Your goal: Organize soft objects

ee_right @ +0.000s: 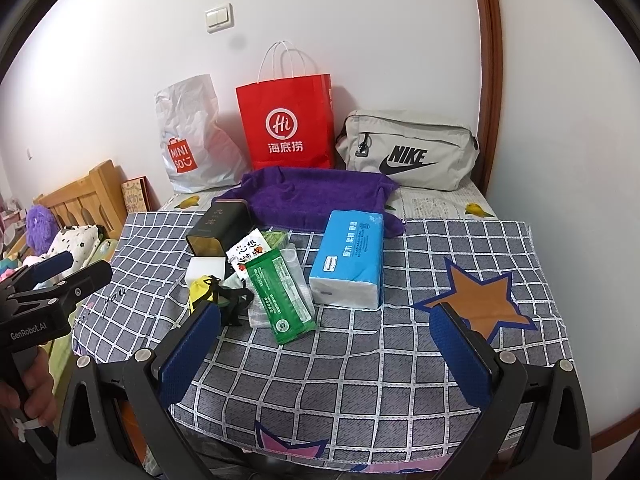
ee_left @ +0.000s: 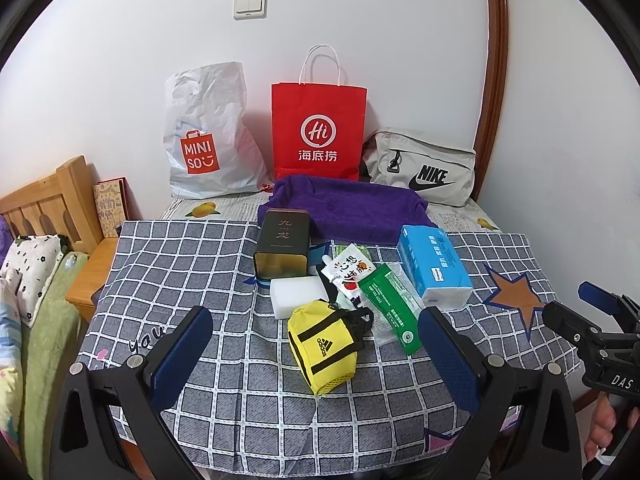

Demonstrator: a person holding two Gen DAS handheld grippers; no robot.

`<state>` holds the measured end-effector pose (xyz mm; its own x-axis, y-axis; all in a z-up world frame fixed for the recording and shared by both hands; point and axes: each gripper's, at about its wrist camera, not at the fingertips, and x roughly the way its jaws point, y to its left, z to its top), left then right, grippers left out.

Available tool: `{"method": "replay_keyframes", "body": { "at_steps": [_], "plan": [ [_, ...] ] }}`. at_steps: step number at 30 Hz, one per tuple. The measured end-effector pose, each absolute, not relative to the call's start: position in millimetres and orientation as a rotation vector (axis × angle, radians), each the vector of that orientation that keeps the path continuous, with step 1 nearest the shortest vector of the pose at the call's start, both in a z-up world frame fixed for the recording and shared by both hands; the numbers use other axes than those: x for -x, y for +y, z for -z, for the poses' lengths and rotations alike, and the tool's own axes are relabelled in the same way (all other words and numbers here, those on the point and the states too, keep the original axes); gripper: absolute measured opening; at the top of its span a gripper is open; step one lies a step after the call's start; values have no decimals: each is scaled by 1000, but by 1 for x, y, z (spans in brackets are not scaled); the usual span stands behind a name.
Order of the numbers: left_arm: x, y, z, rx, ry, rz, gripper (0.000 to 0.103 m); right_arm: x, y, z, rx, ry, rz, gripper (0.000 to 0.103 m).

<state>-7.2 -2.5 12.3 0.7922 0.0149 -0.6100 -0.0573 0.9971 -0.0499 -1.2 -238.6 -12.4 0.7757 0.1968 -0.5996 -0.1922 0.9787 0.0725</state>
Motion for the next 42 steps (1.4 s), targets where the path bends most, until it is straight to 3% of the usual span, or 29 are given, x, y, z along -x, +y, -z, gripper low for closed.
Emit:
{"method": "replay_keyframes", "body": {
  "at_steps": [12, 42],
  "plan": [
    [0, 6, -4, 87, 691, -36, 103, 0, -240, 14, -6, 648, -208, 103],
    [-89, 5, 115, 144, 938, 80, 103, -62, -229, 94, 68, 867, -219, 103]
  ]
}}
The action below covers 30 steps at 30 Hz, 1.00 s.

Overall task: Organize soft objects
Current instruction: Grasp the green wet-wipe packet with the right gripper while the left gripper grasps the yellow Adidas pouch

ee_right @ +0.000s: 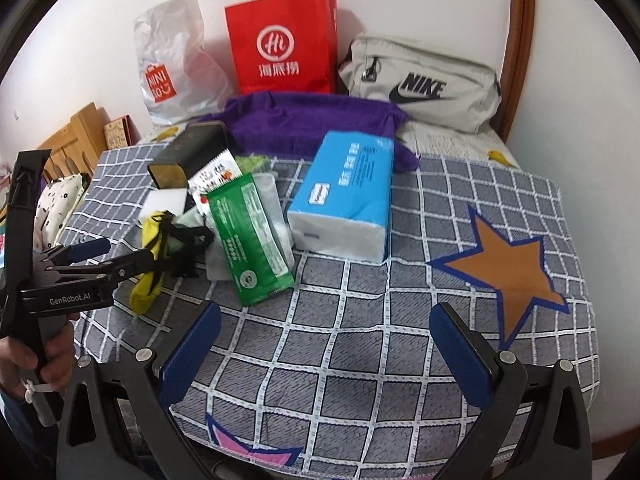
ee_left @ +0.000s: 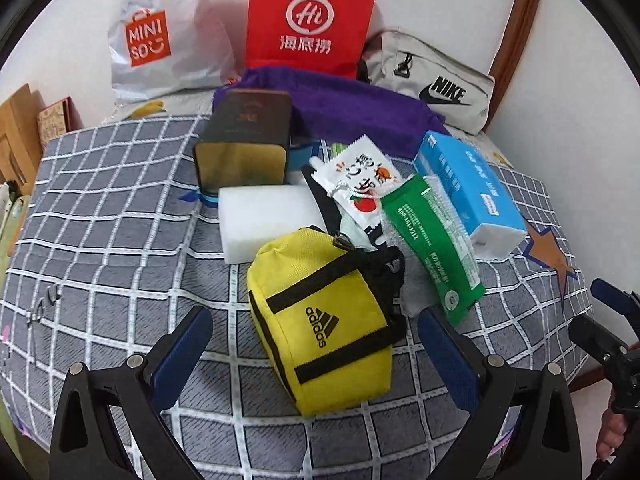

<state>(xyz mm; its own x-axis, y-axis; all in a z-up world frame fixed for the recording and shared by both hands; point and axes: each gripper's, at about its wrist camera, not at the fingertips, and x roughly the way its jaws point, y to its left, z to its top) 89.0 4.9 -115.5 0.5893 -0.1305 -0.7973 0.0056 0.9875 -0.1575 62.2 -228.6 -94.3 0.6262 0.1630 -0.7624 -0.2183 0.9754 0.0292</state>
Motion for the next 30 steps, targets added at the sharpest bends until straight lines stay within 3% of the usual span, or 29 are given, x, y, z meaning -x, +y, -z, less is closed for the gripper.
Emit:
{"method": "replay_keyframes", "body": {
  "at_steps": [12, 20, 30],
  "plan": [
    [-121, 6, 154, 194, 1017, 123, 103, -99, -216, 129, 80, 934, -306, 103],
    [-119, 9, 151, 191, 981, 162, 81, -113, -211, 141, 67, 956, -344, 102],
    [-108, 23, 140, 155, 950, 119, 81, -133, -189, 148, 52, 965, -438, 102]
  ]
}}
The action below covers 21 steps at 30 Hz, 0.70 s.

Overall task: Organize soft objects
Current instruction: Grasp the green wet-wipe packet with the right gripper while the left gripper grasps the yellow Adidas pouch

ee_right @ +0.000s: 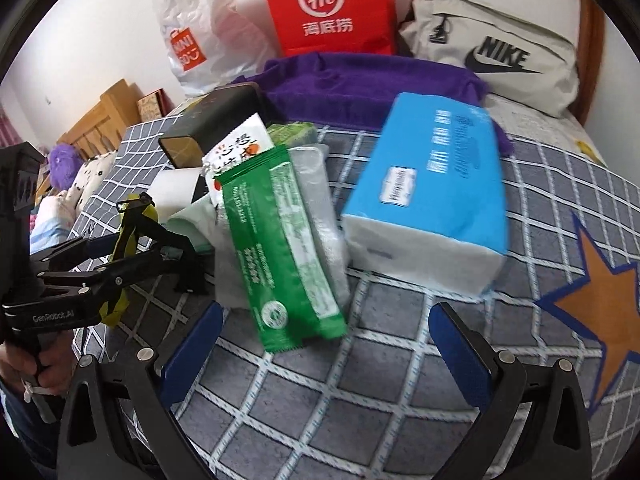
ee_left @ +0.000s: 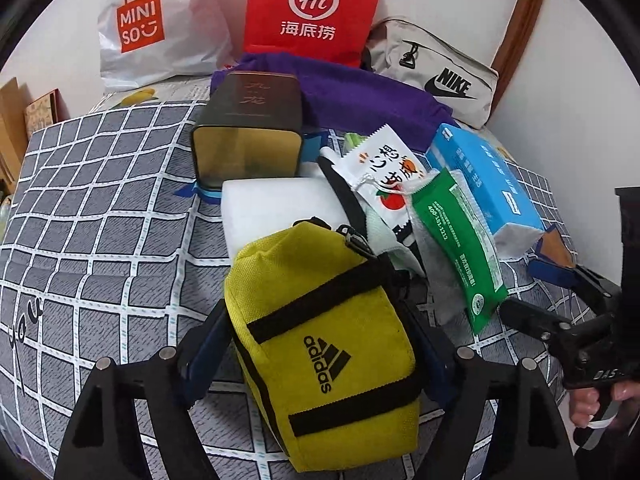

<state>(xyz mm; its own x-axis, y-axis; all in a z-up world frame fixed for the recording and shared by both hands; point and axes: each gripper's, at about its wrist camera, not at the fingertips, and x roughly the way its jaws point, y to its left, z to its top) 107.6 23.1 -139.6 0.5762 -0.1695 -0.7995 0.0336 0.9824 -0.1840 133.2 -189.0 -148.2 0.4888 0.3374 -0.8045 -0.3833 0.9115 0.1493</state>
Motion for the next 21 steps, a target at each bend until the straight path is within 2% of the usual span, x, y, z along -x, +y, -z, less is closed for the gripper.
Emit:
{"method": "replay_keyframes", "body": {
  "at_steps": [6, 9, 12, 14, 16, 21],
  "plan": [
    [-109, 29, 143, 160, 958, 113, 81, -137, -174, 149, 65, 933, -470, 96],
    [-110, 30, 145, 165, 964, 114, 81, -131, -171, 144, 82, 888, -495, 89],
    [-110, 30, 145, 172, 966, 118, 81, -124, -168, 141, 110, 828, -523, 87],
    [-110, 31, 145, 176, 964, 119, 81, -121, -165, 140, 134, 794, -542, 82],
    [-110, 32, 146, 178, 964, 118, 81, -121, -163, 142, 153, 784, -551, 72],
    [-109, 35, 146, 180, 969, 115, 81, -126, -156, 148, 169, 793, -561, 64]
  ]
}}
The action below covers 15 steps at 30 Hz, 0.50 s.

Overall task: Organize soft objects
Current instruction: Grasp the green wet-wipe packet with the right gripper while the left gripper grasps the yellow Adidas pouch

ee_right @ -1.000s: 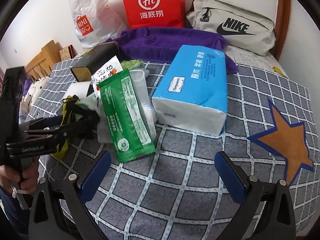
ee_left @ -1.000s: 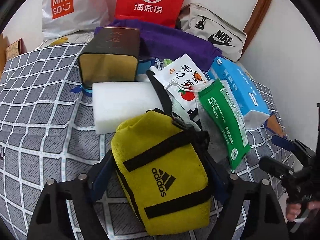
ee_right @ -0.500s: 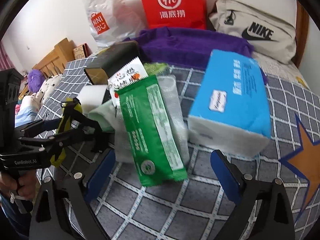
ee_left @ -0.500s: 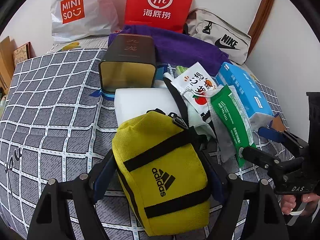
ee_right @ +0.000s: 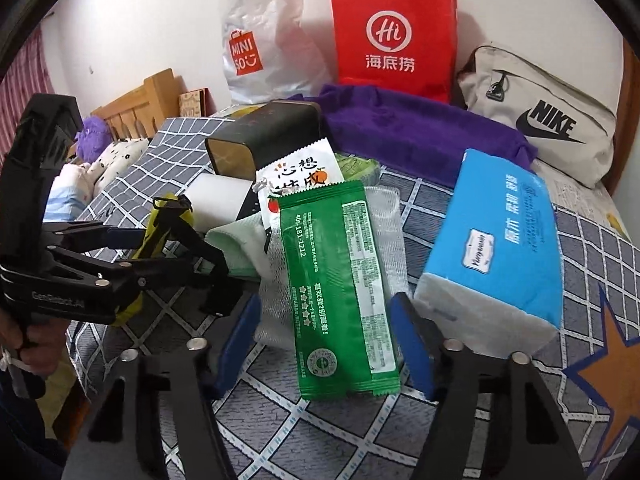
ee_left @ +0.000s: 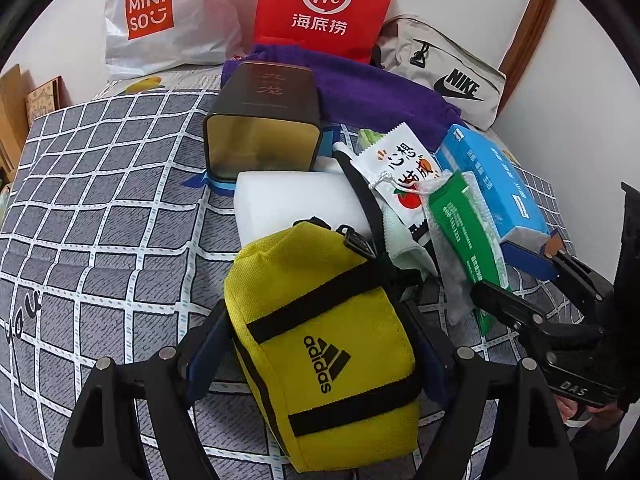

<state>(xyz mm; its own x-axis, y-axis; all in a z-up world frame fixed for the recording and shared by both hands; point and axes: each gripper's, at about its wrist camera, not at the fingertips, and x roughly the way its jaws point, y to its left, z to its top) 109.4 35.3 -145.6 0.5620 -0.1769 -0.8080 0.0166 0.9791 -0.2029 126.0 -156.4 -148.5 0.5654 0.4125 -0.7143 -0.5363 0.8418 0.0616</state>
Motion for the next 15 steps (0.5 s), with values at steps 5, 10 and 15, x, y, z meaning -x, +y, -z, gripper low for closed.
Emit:
{"method": "replay_keyframes", "body": {
  "at_steps": [5, 10, 15],
  "plan": [
    [-110, 36, 146, 190, 971, 117, 81, -130, -151, 152, 200, 772, -548, 64],
    [-111, 37, 148, 193, 975, 121, 81, -126, -144, 154, 280, 771, -553, 48],
    [-112, 37, 149, 196, 979, 124, 81, -125, -142, 154, 302, 779, -546, 50]
  ]
}}
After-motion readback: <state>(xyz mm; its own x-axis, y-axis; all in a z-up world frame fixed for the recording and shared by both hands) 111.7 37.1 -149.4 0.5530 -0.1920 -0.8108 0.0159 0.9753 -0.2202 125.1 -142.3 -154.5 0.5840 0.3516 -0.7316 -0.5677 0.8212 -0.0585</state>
